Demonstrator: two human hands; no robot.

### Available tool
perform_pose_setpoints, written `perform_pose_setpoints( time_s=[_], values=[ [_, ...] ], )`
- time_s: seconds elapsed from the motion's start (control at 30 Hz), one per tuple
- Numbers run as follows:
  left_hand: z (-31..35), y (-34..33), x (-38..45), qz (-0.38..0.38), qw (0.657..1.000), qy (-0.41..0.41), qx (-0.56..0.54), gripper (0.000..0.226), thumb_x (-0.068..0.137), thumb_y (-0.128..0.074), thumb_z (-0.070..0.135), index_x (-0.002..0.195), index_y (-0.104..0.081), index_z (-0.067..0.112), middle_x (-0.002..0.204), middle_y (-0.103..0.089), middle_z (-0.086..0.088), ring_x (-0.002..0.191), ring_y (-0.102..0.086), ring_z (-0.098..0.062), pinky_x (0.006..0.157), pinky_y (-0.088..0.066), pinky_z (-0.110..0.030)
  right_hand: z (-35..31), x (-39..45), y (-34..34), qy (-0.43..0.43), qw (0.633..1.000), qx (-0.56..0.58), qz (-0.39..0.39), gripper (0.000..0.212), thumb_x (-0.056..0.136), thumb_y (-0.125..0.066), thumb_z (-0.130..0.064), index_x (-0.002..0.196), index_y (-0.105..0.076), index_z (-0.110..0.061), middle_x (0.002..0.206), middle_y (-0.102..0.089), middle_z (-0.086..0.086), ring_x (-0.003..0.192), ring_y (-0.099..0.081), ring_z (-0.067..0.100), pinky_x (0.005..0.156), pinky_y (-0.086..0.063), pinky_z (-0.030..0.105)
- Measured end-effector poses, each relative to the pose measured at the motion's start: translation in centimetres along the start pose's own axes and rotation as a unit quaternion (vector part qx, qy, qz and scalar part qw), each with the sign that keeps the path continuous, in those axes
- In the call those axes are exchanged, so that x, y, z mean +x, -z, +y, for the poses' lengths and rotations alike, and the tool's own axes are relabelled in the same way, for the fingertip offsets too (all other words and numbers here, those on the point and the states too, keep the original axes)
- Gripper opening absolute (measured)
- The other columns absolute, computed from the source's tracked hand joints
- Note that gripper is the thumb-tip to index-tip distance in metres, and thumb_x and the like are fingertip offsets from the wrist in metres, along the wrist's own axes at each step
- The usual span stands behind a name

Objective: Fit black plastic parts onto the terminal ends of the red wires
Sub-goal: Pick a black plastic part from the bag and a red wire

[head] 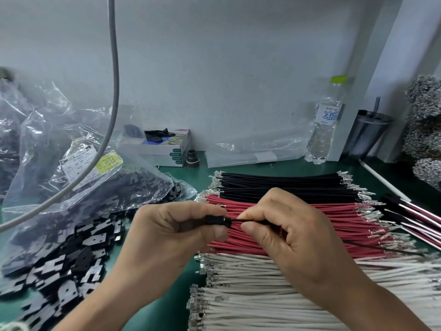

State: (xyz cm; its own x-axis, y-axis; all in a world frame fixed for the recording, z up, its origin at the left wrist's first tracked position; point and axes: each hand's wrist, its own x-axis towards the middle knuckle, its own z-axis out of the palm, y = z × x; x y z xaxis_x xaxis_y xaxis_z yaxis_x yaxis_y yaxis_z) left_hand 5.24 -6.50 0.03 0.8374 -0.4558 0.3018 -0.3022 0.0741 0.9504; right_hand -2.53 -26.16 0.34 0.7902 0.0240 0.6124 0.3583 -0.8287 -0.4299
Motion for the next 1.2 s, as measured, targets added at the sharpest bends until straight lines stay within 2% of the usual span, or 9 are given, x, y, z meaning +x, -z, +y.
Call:
perform_pose_setpoints(
  time_s=[0.17,0.37,0.47,0.57,0.63,0.73,0.83,0.97,1.2],
  values=[
    [-0.2,-0.1,-0.1,0.011,1.0,0.008,0.009,0.024,0.065,-0.085,0.016,0.088,-0.085,0.022,0.076,-0.078,-0.013,0.065,-0.075,-0.021,0.052,-0.055,-0.022,-0.1,0.1,-0.8,0.025,0.998,-0.052,0.032,0.023,0.098,-0.055,-0.036,0.091,-0.073,-0.024,0.084,-0.054,-0.017,0.075,-0.055,0.003,0.064,-0.047,0.022],
    [-0.3,-0.1,-0.2,0.023,1.0,0.012,-0.002,0.026,0.063,-0.084,0.009,0.085,-0.084,0.024,0.071,-0.078,-0.01,0.061,-0.076,-0.023,0.054,-0.054,-0.016,-0.4,0.4,-1.6,0.072,0.992,-0.095,0.037,0.024,0.098,-0.052,-0.03,0.091,-0.072,-0.019,0.084,-0.054,-0.012,0.074,-0.051,0.005,0.06,-0.048,0.026],
    [-0.2,-0.7,0.2,0.029,1.0,0.0,0.0,0.023,0.069,-0.082,0.01,0.087,-0.083,0.024,0.073,-0.078,-0.009,0.061,-0.076,-0.022,0.052,-0.054,-0.016,0.0,0.9,-1.0,0.083,0.979,-0.167,0.083,0.018,0.096,-0.061,-0.029,0.092,-0.075,-0.018,0.086,-0.059,-0.01,0.079,-0.054,0.011,0.061,-0.048,0.028],
    [-0.3,-0.8,0.6,0.083,0.997,0.006,-0.006,0.019,0.072,-0.082,0.017,0.088,-0.082,0.026,0.075,-0.078,-0.009,0.06,-0.075,-0.023,0.046,-0.053,-0.022,0.0,0.7,-0.2,0.091,0.971,-0.18,0.127,0.012,0.092,-0.07,-0.026,0.096,-0.076,-0.017,0.094,-0.061,-0.005,0.087,-0.053,0.017,0.069,-0.045,0.029],
    [-0.3,-0.5,0.7,0.118,0.992,0.029,-0.03,0.019,0.07,-0.082,0.019,0.087,-0.082,0.026,0.076,-0.078,-0.01,0.057,-0.074,-0.022,0.043,-0.052,-0.023,-0.1,0.2,-0.6,0.089,0.979,-0.17,0.066,0.007,0.091,-0.071,-0.029,0.092,-0.074,-0.023,0.09,-0.06,-0.01,0.081,-0.052,0.014,0.063,-0.046,0.029],
    [-0.3,0.0,0.9,0.141,0.987,0.049,-0.059,0.02,0.067,-0.082,0.02,0.086,-0.082,0.025,0.077,-0.078,-0.011,0.054,-0.071,-0.02,0.041,-0.05,-0.023,0.0,0.0,-1.9,0.013,0.984,-0.17,-0.043,0.012,0.087,-0.076,-0.034,0.099,-0.073,-0.033,0.089,-0.059,-0.019,0.083,-0.055,0.008,0.059,-0.05,0.028],
    [-0.3,0.3,1.0,0.139,0.986,0.055,-0.068,0.022,0.064,-0.083,0.023,0.087,-0.082,0.022,0.078,-0.078,-0.012,0.053,-0.069,-0.02,0.041,-0.05,-0.023,0.6,0.6,-2.2,-0.028,0.987,-0.159,-0.009,0.013,0.086,-0.077,-0.031,0.099,-0.076,-0.032,0.087,-0.059,-0.018,0.082,-0.054,0.007,0.058,-0.049,0.024],
    [-0.5,0.4,1.2,0.14,0.984,0.073,-0.083,0.024,0.064,-0.084,0.023,0.088,-0.082,0.018,0.081,-0.078,-0.014,0.053,-0.068,-0.021,0.041,-0.05,-0.024,1.2,2.1,-2.7,-0.052,0.981,-0.182,-0.039,0.023,0.09,-0.07,-0.044,0.112,-0.073,-0.037,0.091,-0.058,-0.019,0.09,-0.05,0.003,0.068,-0.038,0.019],
    [-0.8,0.8,1.3,0.147,0.98,0.086,-0.103,0.033,0.059,-0.084,0.028,0.089,-0.082,0.014,0.087,-0.079,-0.014,0.052,-0.069,-0.023,0.042,-0.051,-0.024,1.1,3.4,-1.5,-0.065,0.985,-0.147,-0.068,0.006,0.09,-0.071,-0.038,0.085,-0.072,-0.034,0.088,-0.06,-0.019,0.089,-0.054,-0.002,0.073,-0.041,0.017]
  ],
)
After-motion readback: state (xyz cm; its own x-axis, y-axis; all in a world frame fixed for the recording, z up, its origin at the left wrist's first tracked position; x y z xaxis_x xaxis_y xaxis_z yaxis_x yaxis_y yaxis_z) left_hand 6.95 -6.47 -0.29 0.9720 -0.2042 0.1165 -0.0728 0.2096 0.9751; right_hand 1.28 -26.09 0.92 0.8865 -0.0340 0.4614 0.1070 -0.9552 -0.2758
